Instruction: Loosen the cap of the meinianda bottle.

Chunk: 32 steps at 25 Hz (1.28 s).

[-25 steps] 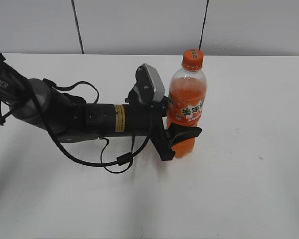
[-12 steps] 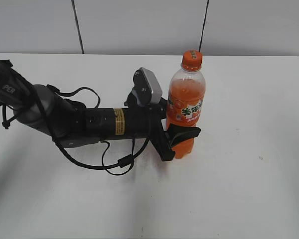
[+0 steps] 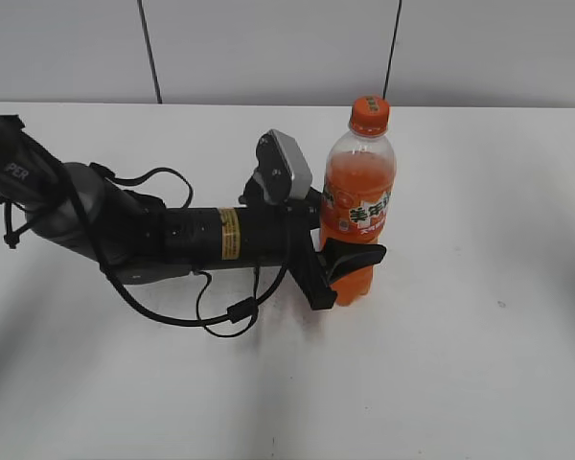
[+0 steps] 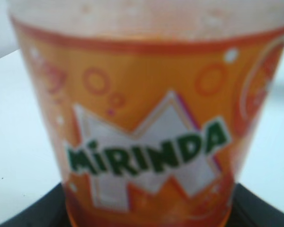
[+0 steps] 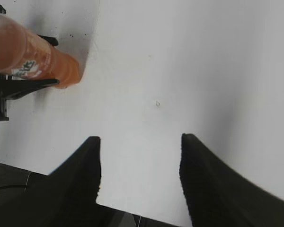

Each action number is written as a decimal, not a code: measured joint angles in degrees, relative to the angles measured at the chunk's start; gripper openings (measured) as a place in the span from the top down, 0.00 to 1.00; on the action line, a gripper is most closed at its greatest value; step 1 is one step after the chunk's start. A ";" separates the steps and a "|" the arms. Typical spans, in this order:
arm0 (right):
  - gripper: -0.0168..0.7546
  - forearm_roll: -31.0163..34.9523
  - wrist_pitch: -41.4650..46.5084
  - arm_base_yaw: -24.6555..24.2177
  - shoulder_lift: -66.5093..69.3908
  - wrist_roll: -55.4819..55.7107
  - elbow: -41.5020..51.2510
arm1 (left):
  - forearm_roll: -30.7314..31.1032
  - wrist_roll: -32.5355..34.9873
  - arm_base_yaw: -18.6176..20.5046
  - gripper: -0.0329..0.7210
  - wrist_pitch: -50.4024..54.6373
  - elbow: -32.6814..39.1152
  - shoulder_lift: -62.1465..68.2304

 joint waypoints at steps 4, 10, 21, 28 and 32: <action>0.46 -0.35 0.02 8.85 9.35 0.75 -9.52 | 0.00 -0.18 0.00 0.42 0.00 0.00 0.00; 0.46 -1.02 0.07 21.00 20.75 5.95 -20.21 | -0.05 -0.18 0.00 0.42 0.00 0.00 0.00; 0.46 -3.42 0.14 25.07 28.56 10.26 -21.99 | -0.05 -0.29 0.00 0.42 0.06 0.00 0.00; 0.51 -3.47 0.25 25.07 29.58 10.28 -22.11 | -0.05 -0.35 0.00 0.42 0.14 0.00 0.00; 0.62 -3.30 0.25 25.07 29.60 8.27 -22.24 | -0.11 -0.45 0.00 0.42 0.16 0.00 0.00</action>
